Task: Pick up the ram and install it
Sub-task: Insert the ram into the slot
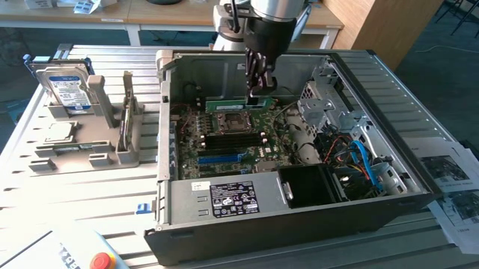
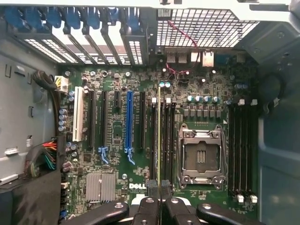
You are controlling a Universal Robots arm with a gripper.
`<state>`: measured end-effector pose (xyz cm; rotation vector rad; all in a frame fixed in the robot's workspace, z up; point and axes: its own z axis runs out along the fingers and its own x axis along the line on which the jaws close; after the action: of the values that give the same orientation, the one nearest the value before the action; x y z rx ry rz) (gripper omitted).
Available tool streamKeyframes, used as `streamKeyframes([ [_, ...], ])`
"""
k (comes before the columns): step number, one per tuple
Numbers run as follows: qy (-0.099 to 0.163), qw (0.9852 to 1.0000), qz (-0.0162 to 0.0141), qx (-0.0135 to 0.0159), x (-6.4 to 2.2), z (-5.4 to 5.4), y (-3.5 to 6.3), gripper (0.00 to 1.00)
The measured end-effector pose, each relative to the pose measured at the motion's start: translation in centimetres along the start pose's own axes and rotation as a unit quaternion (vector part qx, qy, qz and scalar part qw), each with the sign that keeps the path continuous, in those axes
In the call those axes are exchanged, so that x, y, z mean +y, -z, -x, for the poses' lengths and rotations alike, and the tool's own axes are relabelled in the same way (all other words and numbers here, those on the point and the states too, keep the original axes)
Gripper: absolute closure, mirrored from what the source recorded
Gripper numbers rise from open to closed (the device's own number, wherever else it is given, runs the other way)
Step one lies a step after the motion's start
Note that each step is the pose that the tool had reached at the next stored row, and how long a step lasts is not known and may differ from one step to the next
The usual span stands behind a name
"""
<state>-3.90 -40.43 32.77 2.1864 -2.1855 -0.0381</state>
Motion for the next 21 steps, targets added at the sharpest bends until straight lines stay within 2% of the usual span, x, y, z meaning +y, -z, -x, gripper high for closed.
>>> streamKeyframes([
  [7,0.000,1.0000,0.0009,-0.0001,-0.05,0.0,-0.82,0.88],
  [12,0.000,1.0000,0.0030,0.0000,-0.08,0.0,-1.35,0.88],
  [21,0.000,0.9999,0.0146,0.0018,-0.12,0.0,-2.34,0.88],
])
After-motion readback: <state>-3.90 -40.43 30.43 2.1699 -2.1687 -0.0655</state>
